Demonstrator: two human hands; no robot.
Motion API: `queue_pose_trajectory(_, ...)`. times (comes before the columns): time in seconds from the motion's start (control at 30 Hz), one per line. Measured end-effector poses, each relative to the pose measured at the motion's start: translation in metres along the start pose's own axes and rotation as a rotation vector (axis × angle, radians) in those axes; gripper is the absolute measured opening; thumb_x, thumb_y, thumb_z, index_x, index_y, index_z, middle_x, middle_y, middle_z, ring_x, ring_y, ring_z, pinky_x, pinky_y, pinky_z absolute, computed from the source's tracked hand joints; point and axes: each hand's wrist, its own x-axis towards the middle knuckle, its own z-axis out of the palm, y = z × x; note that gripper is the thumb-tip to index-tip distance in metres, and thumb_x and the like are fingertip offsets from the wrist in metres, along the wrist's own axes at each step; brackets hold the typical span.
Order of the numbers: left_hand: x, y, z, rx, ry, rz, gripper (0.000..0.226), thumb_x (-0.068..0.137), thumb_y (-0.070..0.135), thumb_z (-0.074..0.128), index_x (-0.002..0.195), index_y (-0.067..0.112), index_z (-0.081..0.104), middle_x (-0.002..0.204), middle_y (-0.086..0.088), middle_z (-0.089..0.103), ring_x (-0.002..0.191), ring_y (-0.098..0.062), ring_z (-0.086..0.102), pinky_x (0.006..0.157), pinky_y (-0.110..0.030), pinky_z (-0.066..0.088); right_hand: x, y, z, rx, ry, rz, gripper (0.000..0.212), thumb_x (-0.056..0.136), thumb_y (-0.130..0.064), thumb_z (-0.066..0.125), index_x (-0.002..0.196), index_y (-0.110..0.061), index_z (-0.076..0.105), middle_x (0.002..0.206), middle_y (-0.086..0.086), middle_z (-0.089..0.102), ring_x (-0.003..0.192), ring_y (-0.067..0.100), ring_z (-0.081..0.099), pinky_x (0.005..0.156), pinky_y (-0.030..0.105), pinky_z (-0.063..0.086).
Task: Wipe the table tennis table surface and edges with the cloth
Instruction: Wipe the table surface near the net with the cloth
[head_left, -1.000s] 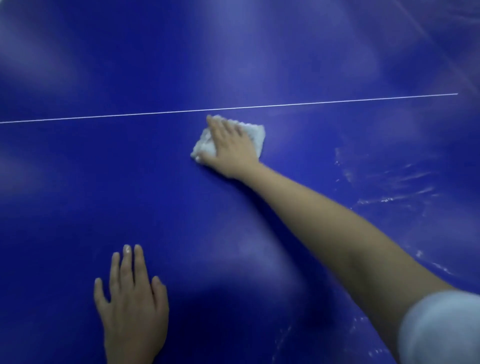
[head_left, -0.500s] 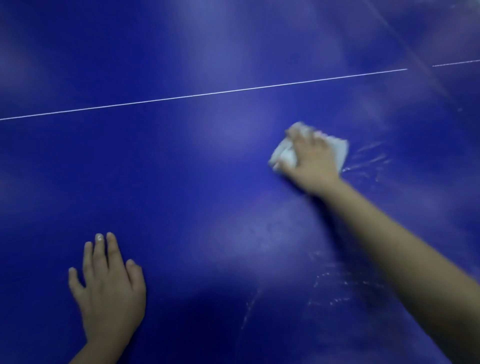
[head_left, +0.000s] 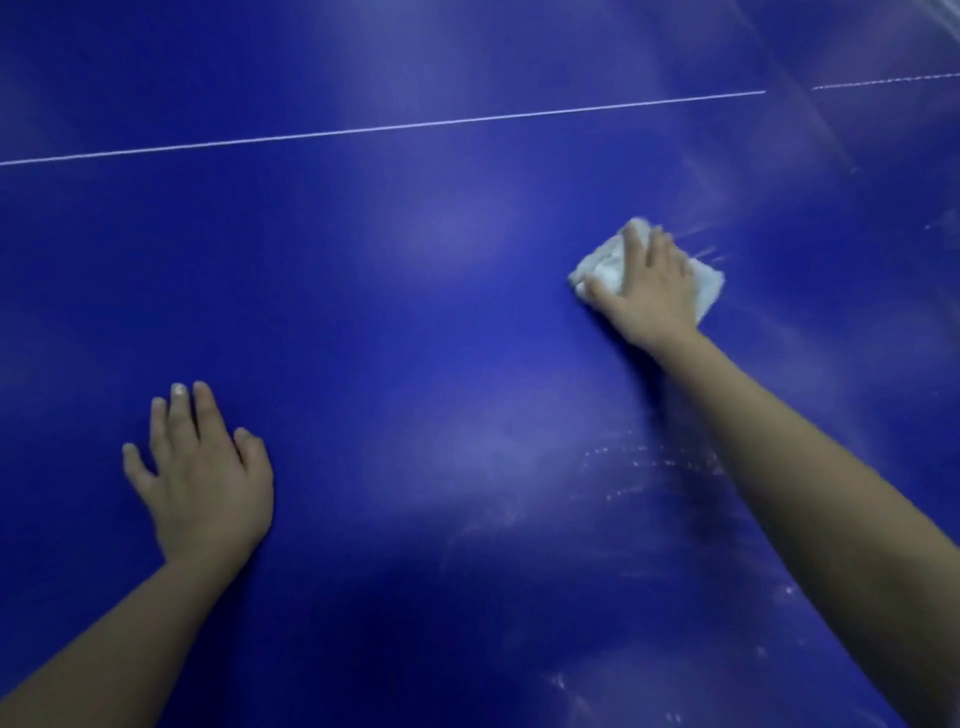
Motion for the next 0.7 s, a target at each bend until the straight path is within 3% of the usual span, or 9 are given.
queue_pose_trajectory(0.07, -0.001, 0.002, -0.001, 0.001, -0.002, -0.006, 0.056, 0.095, 0.024, 0.031, 0.146, 0.003, 0.022, 0.155, -0.015, 0.019, 0.145, -0.027, 0.011, 0.113, -0.055, 0.005, -0.002, -0.002, 0.005, -0.019, -0.010, 0.079, 0.078, 0.087, -0.053, 0.047, 0.147, -0.010, 0.020, 0.152, 0.024, 0.021, 0.141, 0.033, 0.018, 0.115, 0.041, 0.011)
queue_pose_trajectory(0.13, -0.001, 0.003, -0.002, -0.002, -0.003, -0.004, 0.056, 0.096, 0.023, 0.032, 0.146, 0.003, 0.021, 0.155, -0.014, 0.019, 0.145, -0.027, 0.011, 0.113, -0.055, 0.005, -0.034, -0.030, 0.013, -0.028, -0.003, -0.044, 0.079, 0.083, -0.055, 0.045, 0.144, -0.009, 0.024, 0.145, 0.022, 0.031, 0.134, 0.034, 0.029, 0.111, 0.040, 0.019)
queue_pose_trajectory(0.2, -0.001, 0.004, -0.004, -0.015, 0.003, 0.002, 0.056, 0.096, 0.023, 0.032, 0.146, 0.003, 0.021, 0.155, -0.015, 0.019, 0.145, -0.028, 0.011, 0.113, -0.056, 0.006, -0.094, -0.066, 0.021, -0.002, -0.036, -0.276, 0.080, 0.074, -0.055, 0.045, 0.139, -0.009, 0.033, 0.133, 0.017, 0.041, 0.119, 0.033, 0.041, 0.102, 0.038, 0.025)
queue_pose_trajectory(0.27, -0.001, 0.005, -0.004, -0.020, 0.003, 0.007, 0.056, 0.096, 0.024, 0.032, 0.146, 0.003, 0.020, 0.155, -0.014, 0.019, 0.145, -0.028, 0.011, 0.113, -0.056, 0.005, -0.173, -0.097, 0.030, 0.053, -0.105, -0.550, 0.083, 0.070, -0.054, 0.058, 0.137, -0.009, 0.041, 0.131, 0.016, 0.046, 0.115, 0.034, 0.044, 0.101, 0.039, 0.025)
queue_pose_trajectory(0.4, -0.001, 0.005, -0.006, -0.032, -0.002, 0.010, 0.056, 0.097, 0.025, 0.030, 0.147, 0.003, 0.019, 0.156, -0.013, 0.015, 0.145, -0.026, 0.008, 0.114, -0.054, 0.003, -0.320, -0.119, 0.048, 0.027, -0.318, -1.093, 0.088, 0.075, -0.057, 0.062, 0.145, -0.011, 0.031, 0.147, 0.017, 0.034, 0.136, 0.030, 0.026, 0.114, 0.039, 0.010)
queue_pose_trajectory(0.47, -0.004, 0.004, -0.011, -0.062, -0.020, 0.020, 0.055, 0.099, 0.024, 0.029, 0.148, 0.004, 0.017, 0.157, -0.012, 0.013, 0.146, -0.025, 0.006, 0.116, -0.052, 0.001, -0.336, -0.114, 0.049, 0.047, -0.368, -1.170, 0.087, 0.076, -0.054, 0.065, 0.144, -0.011, 0.033, 0.147, 0.017, 0.036, 0.136, 0.029, 0.028, 0.114, 0.039, 0.011)
queue_pose_trajectory(0.53, -0.013, 0.000, -0.015, -0.104, -0.033, 0.087, 0.053, 0.099, 0.020, 0.030, 0.148, 0.005, 0.017, 0.157, -0.011, 0.014, 0.145, -0.023, 0.009, 0.117, -0.049, 0.002, -0.315, -0.103, 0.038, 0.116, -0.334, -1.012, 0.082, 0.076, -0.052, 0.064, 0.140, -0.007, 0.040, 0.138, 0.018, 0.047, 0.126, 0.034, 0.042, 0.106, 0.043, 0.025)
queue_pose_trajectory(0.6, -0.030, -0.006, -0.022, -0.135, -0.073, 0.249, 0.050, 0.099, 0.016, 0.032, 0.147, 0.006, 0.022, 0.156, -0.011, 0.020, 0.145, -0.021, 0.013, 0.117, -0.046, 0.003, -0.276, -0.083, 0.025, 0.131, -0.200, -0.710, 0.078, 0.077, -0.054, 0.047, 0.139, -0.005, 0.041, 0.134, 0.017, 0.050, 0.120, 0.036, 0.049, 0.104, 0.044, 0.032)
queue_pose_trajectory(0.7, -0.075, -0.028, -0.035, -0.179, -0.162, 0.482, 0.045, 0.099, 0.015, 0.033, 0.143, 0.004, 0.034, 0.151, -0.011, 0.031, 0.143, -0.021, 0.022, 0.116, -0.042, 0.008, -0.242, -0.039, 0.013, 0.044, -0.074, -0.228, 0.078, 0.083, -0.051, 0.032, 0.145, -0.004, 0.029, 0.147, 0.014, 0.036, 0.135, 0.030, 0.034, 0.111, 0.038, 0.021)
